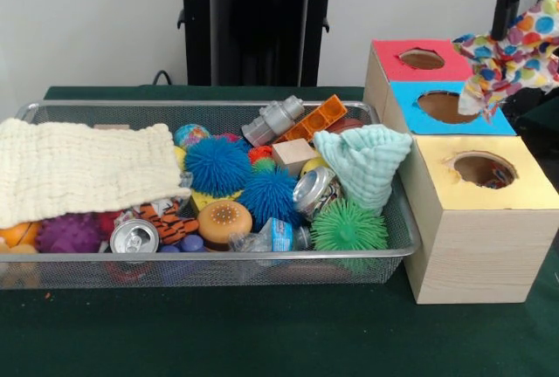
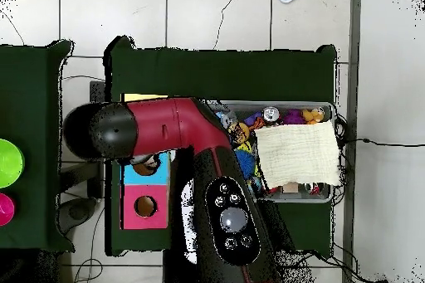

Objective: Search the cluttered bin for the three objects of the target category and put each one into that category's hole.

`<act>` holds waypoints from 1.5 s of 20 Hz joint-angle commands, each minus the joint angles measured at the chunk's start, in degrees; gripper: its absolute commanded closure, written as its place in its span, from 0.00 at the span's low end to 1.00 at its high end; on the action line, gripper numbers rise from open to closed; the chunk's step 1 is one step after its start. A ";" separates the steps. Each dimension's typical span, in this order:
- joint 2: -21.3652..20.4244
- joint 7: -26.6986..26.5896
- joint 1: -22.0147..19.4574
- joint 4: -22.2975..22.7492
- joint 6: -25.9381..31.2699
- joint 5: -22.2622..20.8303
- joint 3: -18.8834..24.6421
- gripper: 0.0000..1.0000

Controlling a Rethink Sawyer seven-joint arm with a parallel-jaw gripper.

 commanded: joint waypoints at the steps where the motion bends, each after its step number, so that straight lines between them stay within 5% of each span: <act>1: 3.87 10.22 1.32 -4.40 -1.49 0.35 0.73 1.00; 9: 6.36 8.83 1.75 -6.00 -3.09 -0.84 0.08 1.00; 21: 7.04 2.59 -1.58 -0.85 -10.38 -5.80 0.57 1.00; 30: 7.81 0.94 -1.66 -4.03 -8.04 -7.62 1.30 1.00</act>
